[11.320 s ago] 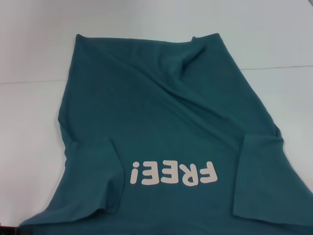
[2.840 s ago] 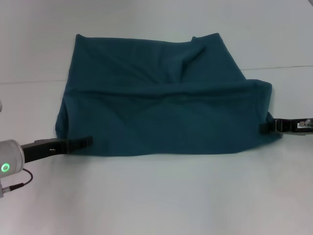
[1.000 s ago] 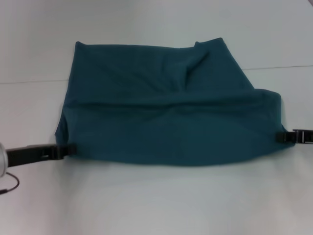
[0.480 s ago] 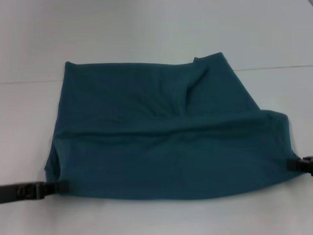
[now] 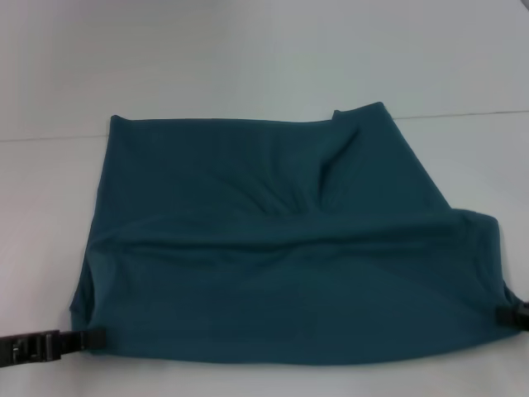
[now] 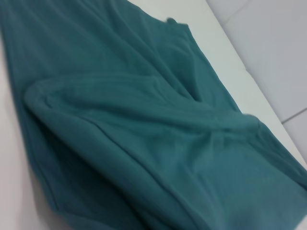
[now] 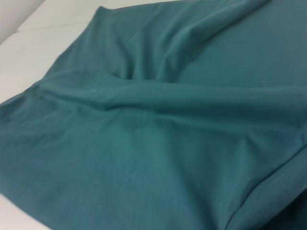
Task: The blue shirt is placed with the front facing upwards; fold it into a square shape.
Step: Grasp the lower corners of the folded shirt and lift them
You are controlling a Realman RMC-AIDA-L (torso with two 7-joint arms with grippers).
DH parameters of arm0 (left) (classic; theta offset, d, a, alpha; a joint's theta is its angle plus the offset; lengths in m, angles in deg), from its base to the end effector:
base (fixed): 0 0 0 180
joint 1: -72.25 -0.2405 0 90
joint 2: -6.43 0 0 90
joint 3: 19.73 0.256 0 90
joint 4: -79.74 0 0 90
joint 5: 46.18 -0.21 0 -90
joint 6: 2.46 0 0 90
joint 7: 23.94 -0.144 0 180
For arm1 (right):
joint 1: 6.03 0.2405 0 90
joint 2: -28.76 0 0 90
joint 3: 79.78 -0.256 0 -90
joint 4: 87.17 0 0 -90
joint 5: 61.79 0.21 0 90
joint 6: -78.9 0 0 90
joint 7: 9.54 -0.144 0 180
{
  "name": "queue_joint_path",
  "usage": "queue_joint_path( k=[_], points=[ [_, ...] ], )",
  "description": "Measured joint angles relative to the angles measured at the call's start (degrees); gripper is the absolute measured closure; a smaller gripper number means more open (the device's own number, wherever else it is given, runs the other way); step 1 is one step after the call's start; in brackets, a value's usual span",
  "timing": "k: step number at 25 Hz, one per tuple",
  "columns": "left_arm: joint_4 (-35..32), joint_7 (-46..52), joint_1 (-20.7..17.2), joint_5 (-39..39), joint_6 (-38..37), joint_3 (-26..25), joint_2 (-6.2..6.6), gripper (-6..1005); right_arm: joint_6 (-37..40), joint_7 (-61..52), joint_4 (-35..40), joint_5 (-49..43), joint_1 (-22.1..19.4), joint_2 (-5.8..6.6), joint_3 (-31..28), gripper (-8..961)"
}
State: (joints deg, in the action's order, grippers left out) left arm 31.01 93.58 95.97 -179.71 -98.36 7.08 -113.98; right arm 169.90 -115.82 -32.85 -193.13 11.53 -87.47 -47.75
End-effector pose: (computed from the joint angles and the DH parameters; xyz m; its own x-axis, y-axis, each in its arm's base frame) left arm -0.3223 0.2831 0.0307 0.3157 0.8588 0.4035 0.9317 -0.3610 0.0394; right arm 0.3590 0.2726 0.0743 0.5368 -0.7566 -0.3733 -0.8436 -0.4753 -0.2498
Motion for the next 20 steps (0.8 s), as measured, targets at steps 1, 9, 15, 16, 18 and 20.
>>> queue_joint_path(
  k=[1,9,15,16,18,20],
  points=[
    [0.0,0.0,0.0,0.0,0.2,-0.4,0.01,973,1.0,0.8,0.0,0.0,-0.4,-0.06,-0.5,914],
    [-0.1,0.4,0.4,-0.1,1.7,-2.3,0.67,973,5.9,3.9,0.1,0.0,-2.9,-0.25,-4.6,915],
    [-0.1,0.3,0.6,-0.7,1.9,-2.5,0.82,974,7.7,4.8,0.2,-0.1,-4.1,-0.58,-6.0,916],
    [-0.1,0.3,0.6,-0.9,1.9,-2.5,0.84,974,7.8,5.0,0.2,-0.1,-4.2,-0.68,-6.1,916],
    [-0.1,0.0,0.6,-1.5,1.6,-2.4,0.87,974,8.1,5.3,0.2,-0.1,-4.6,-0.83,-6.1,916],
    [-0.1,-0.2,0.6,-2.0,1.3,-2.4,0.88,974,8.4,5.6,0.2,-0.1,-4.8,-0.89,-6.1,915]
  ],
)
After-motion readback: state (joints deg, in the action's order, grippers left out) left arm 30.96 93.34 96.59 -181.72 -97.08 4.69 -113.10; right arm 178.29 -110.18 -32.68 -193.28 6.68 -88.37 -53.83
